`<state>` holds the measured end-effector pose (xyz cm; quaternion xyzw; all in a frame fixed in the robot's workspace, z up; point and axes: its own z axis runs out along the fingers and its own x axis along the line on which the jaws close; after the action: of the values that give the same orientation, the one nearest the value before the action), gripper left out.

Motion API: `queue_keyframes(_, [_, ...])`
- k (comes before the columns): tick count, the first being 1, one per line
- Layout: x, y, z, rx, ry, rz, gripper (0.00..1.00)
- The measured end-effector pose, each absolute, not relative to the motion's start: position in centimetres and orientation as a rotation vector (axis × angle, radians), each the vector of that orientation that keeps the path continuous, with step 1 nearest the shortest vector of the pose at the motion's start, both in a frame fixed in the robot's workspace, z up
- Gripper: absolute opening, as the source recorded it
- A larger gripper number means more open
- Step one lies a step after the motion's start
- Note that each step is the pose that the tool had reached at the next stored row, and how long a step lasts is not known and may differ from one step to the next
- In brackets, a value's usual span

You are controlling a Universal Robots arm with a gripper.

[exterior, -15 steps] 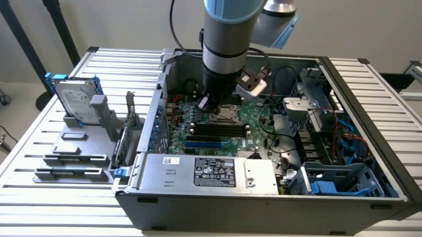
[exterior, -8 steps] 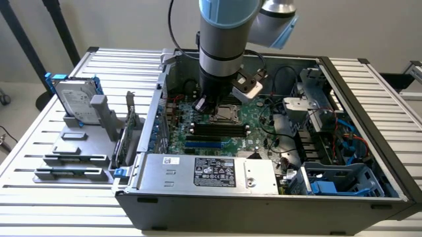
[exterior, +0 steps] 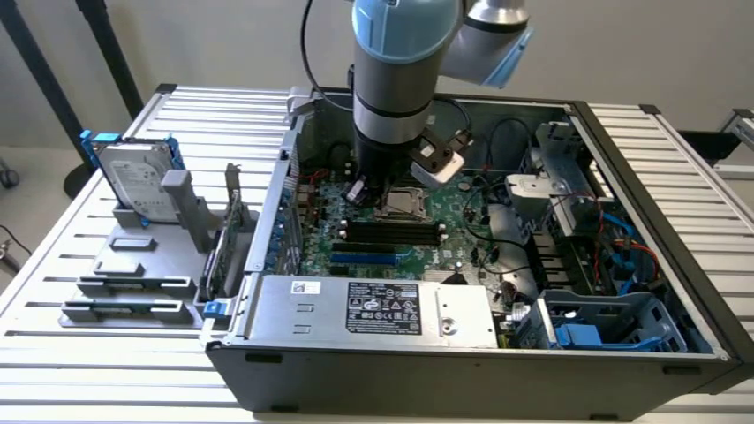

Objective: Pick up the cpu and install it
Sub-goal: 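Install the first cpu locking lever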

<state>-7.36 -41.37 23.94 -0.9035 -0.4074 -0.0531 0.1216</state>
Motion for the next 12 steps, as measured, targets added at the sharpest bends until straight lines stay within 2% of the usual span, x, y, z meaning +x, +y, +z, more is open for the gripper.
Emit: queue_keyframes(12, [-8.3, -40.5, 22.2, -2.636, -1.189, -0.157, 0.11])
